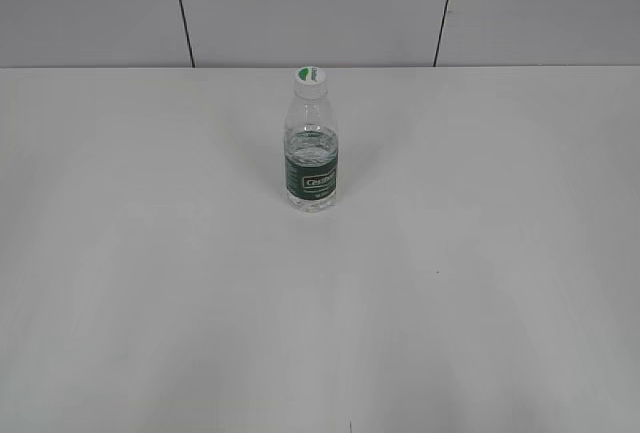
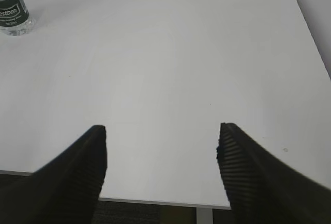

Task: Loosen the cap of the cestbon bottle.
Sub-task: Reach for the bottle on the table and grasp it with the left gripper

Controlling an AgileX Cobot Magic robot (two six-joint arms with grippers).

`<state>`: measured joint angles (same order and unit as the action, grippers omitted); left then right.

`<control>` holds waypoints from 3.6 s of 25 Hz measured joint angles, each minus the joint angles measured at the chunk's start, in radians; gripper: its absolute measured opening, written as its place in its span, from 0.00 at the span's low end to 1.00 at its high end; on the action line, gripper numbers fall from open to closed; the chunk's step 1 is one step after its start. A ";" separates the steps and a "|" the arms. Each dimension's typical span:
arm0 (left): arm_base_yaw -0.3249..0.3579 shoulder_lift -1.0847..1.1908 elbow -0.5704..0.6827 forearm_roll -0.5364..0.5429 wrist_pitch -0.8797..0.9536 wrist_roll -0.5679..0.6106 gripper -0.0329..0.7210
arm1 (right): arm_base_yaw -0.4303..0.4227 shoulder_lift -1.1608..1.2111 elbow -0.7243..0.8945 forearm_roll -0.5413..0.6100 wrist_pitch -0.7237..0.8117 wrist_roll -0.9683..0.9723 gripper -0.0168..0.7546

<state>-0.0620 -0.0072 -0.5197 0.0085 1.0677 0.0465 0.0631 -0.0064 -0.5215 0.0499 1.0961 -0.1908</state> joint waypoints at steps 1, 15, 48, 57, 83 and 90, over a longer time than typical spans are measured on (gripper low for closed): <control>0.000 0.000 0.000 0.000 0.000 0.000 0.70 | 0.000 0.000 0.000 0.000 0.000 0.000 0.69; 0.000 0.000 -0.046 -0.009 -0.095 0.000 0.70 | 0.000 0.000 0.000 0.000 0.000 0.000 0.69; 0.000 1.334 -0.308 0.166 -1.691 -0.023 0.70 | 0.000 0.000 0.000 0.000 0.000 0.000 0.69; 0.016 1.654 -0.308 0.411 -2.013 -0.188 0.70 | 0.000 0.000 0.000 0.001 0.000 0.000 0.69; 0.152 1.972 -0.291 1.067 -2.278 -0.319 0.70 | 0.000 0.000 0.000 0.001 0.000 0.000 0.69; 0.151 2.070 -0.291 1.094 -2.276 -0.346 0.70 | 0.000 0.000 0.000 0.001 0.000 0.000 0.69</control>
<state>0.0887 2.0630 -0.8111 1.1027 -1.2081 -0.2994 0.0631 -0.0064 -0.5215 0.0507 1.0961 -0.1908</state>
